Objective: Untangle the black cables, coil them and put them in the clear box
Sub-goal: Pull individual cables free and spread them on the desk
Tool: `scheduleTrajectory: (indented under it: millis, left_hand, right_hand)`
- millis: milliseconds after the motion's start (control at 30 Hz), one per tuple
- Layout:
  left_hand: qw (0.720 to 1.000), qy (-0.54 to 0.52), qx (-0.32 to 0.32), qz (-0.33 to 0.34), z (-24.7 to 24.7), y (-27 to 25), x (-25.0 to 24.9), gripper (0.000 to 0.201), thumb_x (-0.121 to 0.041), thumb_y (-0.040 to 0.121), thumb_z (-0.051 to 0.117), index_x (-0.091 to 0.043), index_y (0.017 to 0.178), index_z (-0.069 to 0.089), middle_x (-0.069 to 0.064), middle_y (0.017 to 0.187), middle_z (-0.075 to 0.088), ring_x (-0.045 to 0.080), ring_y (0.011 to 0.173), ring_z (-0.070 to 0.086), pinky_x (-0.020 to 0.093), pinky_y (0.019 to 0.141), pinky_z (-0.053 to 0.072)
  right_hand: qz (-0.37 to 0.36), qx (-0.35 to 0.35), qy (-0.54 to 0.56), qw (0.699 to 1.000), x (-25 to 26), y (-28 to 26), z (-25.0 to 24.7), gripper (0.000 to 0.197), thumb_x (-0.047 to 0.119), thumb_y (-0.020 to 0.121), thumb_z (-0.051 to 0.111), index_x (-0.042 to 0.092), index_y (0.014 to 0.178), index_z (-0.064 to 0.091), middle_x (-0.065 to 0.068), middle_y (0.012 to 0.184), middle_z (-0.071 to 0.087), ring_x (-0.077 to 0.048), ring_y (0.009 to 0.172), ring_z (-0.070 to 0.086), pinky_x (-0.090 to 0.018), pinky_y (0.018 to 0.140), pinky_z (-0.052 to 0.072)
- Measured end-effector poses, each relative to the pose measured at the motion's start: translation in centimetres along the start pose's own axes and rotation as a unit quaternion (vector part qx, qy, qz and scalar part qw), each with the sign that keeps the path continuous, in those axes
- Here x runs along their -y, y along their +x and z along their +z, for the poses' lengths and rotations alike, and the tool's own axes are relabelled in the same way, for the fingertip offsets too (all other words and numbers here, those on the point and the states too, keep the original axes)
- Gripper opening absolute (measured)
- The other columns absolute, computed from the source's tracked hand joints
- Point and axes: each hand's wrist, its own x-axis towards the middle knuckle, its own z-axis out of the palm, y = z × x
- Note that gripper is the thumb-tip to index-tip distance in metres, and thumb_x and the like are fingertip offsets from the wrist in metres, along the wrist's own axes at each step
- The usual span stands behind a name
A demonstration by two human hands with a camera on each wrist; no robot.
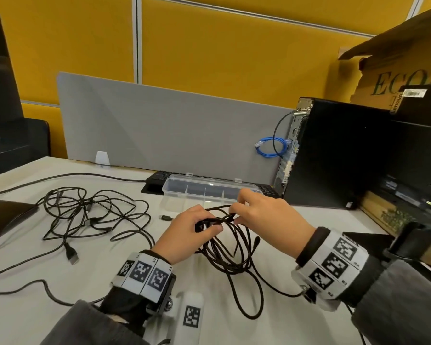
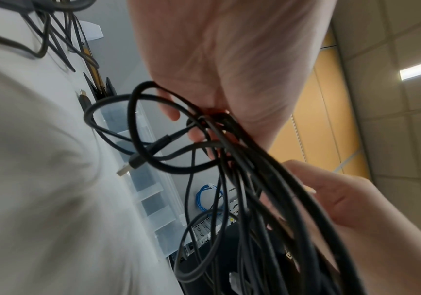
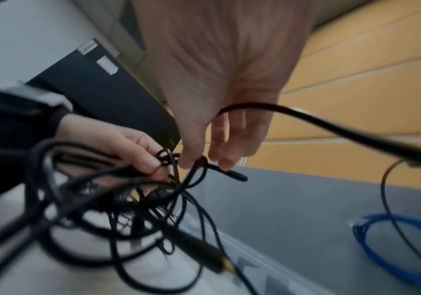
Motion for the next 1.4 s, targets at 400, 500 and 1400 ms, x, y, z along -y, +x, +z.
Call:
scheduleTrajectory:
  millis: [400, 500, 1400]
  left_hand:
    - [0.999, 0.022, 0.017, -0.020, -0.7, 0.0, 1.0, 0.006, -0.035, 0.083, 0.066, -0.034, 0.079, 0.062, -0.012, 0.087, 0.055, 0.008, 0.088, 0.055, 0.032, 0.087, 0.042]
    - [1.000, 0.021, 0.011, -0.019, -0.6, 0.0, 1.1, 0.007, -0.035, 0.085, 0.063, -0.038, 0.081, 0.058, -0.014, 0.092, 0.057, 0.005, 0.094, 0.055, 0.031, 0.090, 0.042]
    - [0.964, -0.203, -0.170, 0.030, -0.8, 0.1, -0.2, 0.008, -0.017, 0.092, 0.053, -0.023, 0.088, 0.057, -0.006, 0.076, 0.057, -0.003, 0.069, 0.054, 0.012, 0.068, 0.047]
  right_hand:
    - [0.398, -0.497, 0.523, 0.567, -9.2, -2.2, -5.7, 0.025, 0.014, 0.097, 0.042, 0.023, 0.073, 0.036, -0.002, 0.059, 0.038, -0.003, 0.034, 0.035, -0.013, 0.034, 0.023]
    - [0.473, -0.443, 0.502, 0.573, -11.9, -4.2, -4.5, 0.023, 0.016, 0.096, 0.039, 0.024, 0.074, 0.036, 0.000, 0.061, 0.039, -0.004, 0.036, 0.034, -0.012, 0.034, 0.022]
    - [0.351, 0.051, 0.650, 0.672, 1.5, -1.2, 2.7, 0.040, 0.052, 0.094, 0.034, 0.029, 0.125, 0.044, 0.005, 0.119, 0.055, -0.014, 0.104, 0.059, -0.030, 0.082, 0.052]
